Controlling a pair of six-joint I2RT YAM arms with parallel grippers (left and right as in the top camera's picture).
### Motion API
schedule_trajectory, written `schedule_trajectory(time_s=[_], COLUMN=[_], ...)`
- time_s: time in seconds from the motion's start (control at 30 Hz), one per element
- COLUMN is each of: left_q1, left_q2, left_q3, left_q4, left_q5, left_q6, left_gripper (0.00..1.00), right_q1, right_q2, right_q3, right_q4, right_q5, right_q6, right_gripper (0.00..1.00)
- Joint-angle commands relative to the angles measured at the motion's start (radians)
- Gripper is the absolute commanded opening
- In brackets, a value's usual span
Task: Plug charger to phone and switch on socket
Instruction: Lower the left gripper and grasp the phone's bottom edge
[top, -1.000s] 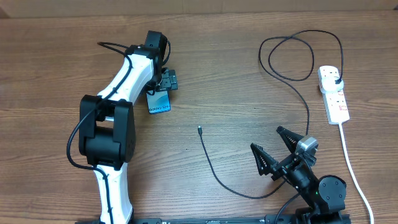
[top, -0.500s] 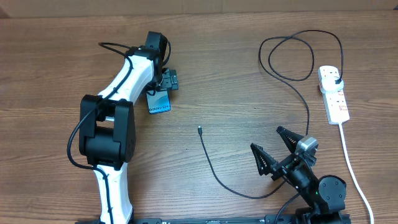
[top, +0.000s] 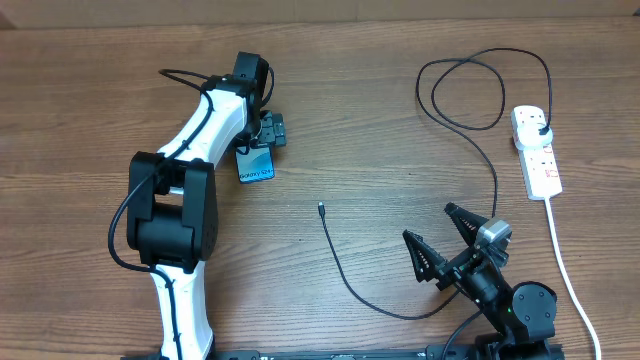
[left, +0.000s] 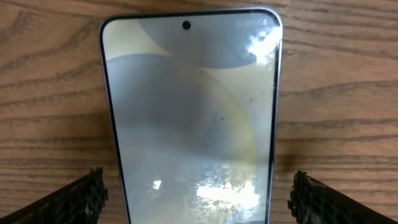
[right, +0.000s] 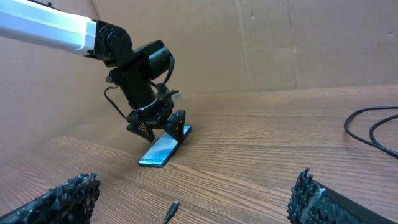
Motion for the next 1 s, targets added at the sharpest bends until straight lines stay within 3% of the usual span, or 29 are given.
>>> schedule_trajectory(time_s=[0.0, 0.57, 0.97], left_q1=[0.008, 0.011, 0.011], left_q2=[0.011, 0.011, 0.011], left_q3=[-0.032, -0.112, -0.134], left_q4=[0.002, 0.055, 0.042], left_q5=[-0.006, 0.051, 0.050], left_q6=[0.012, 0.013, 0.013], left_gripper=[1.00, 1.00, 0.92], right_q1=[0.005, 0.005, 0.005], right_q2=[-0.008, -0.008, -0.008], right_q3=[-0.011, -0.011, -0.011], right_q4=[0.007, 0.007, 0.007], right_q5=[-0.001, 0.000, -0.001], right_q6=[-0.001, 0.000, 0.000], right_gripper=[1.00, 1.00, 1.00])
